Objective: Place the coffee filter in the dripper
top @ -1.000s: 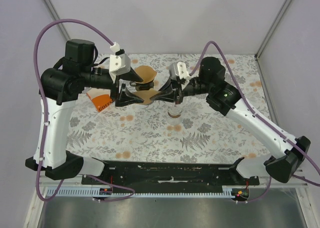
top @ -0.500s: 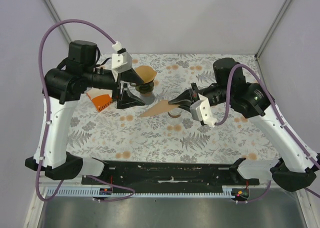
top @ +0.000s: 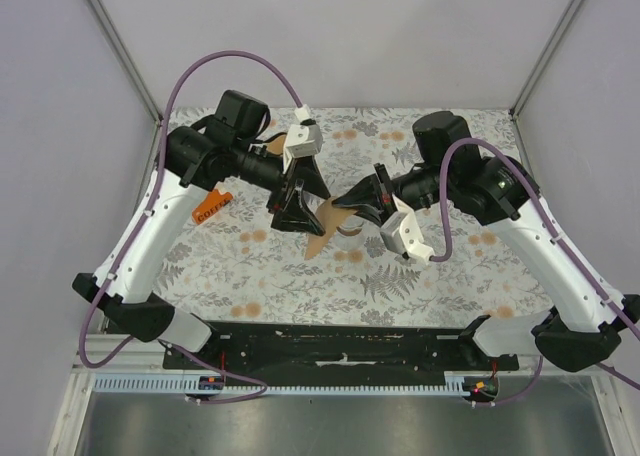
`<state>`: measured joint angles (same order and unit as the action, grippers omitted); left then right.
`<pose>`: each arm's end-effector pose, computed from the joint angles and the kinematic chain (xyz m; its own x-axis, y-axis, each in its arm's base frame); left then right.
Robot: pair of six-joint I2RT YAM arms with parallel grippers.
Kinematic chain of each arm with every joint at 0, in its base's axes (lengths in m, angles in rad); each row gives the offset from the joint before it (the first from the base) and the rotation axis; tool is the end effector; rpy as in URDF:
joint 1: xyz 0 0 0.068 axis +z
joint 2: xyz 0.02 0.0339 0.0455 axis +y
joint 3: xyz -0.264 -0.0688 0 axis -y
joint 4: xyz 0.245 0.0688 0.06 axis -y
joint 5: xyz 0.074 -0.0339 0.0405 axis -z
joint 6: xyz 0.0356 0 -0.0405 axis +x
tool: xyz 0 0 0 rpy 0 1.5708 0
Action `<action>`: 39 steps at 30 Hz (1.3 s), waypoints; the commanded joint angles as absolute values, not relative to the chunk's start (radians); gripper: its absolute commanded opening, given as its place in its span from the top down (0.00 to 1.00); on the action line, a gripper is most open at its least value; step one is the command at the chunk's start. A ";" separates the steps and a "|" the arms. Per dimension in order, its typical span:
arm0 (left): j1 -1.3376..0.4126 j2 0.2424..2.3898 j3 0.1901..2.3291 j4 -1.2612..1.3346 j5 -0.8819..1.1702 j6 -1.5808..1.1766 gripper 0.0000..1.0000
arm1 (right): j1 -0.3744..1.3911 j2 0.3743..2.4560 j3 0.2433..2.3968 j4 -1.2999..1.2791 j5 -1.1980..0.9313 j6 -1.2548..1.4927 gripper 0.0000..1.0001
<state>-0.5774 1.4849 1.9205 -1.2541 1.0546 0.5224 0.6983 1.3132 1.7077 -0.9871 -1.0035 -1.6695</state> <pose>0.1982 -0.1661 0.4674 -0.1473 0.3899 -0.9090 0.9703 -0.1216 -0.2093 0.1592 0.1729 0.4663 0.9192 0.0734 -0.3870 -0.3389 -0.3536 -0.8719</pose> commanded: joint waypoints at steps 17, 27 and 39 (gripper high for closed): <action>-0.634 1.503 1.899 -1.284 1.178 0.601 0.92 | 0.700 1.339 1.749 -0.985 -1.091 -1.721 1.00; -0.630 1.476 1.887 -1.211 1.011 0.490 0.98 | 0.661 1.178 1.478 -0.383 -0.938 -1.135 0.37; -0.621 1.454 1.962 -1.088 0.715 0.308 0.98 | 0.489 1.088 1.269 -0.087 -0.974 -0.092 0.20</action>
<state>-0.6247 1.4998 1.9068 -1.1557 0.8093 0.3908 0.4892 1.0874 1.3315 -0.1707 -0.8860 -0.4511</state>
